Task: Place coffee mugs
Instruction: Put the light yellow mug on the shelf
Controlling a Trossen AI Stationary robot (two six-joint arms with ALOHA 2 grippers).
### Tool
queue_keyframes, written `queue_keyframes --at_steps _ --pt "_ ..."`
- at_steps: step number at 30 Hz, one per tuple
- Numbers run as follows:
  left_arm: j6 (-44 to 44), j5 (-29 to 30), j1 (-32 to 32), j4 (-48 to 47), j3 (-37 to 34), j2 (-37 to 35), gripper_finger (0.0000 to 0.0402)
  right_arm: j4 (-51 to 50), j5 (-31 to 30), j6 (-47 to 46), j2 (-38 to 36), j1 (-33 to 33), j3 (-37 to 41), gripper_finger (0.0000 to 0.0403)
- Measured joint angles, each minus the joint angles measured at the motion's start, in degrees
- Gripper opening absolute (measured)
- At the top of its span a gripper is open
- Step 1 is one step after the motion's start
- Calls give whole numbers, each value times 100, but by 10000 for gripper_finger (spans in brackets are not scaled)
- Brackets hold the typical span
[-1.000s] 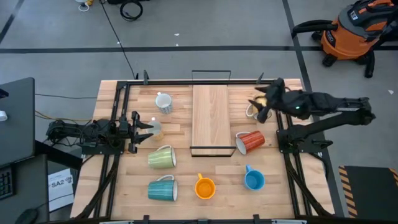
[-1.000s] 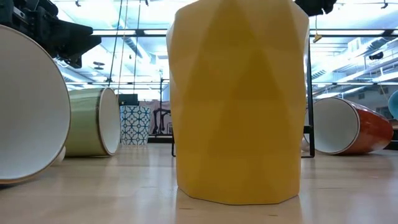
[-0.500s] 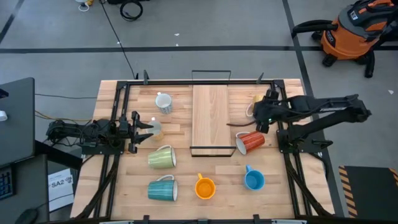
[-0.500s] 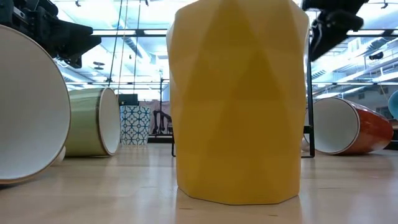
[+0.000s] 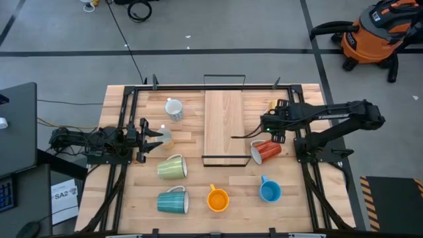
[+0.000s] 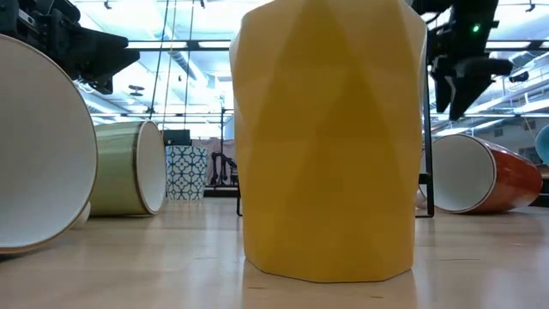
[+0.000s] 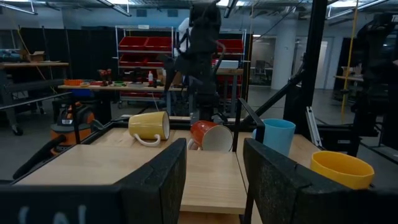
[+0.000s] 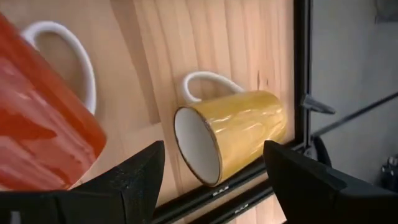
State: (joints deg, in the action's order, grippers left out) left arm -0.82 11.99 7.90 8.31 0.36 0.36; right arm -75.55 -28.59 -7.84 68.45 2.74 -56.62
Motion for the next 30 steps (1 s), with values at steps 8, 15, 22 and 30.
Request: queue_keyframes --at_steps 8,15,22,30 --pt "0 0 0 0 0 0 167 14 16 34 333 444 428 279" --pt "0 0 0 0 0 0 167 136 -15 48 485 683 674 279" --pt "0 0 0 -2 0 0 167 498 -55 50 615 858 932 279" --pt "1 0 0 -2 0 0 167 848 -492 50 646 1055 1204 279"
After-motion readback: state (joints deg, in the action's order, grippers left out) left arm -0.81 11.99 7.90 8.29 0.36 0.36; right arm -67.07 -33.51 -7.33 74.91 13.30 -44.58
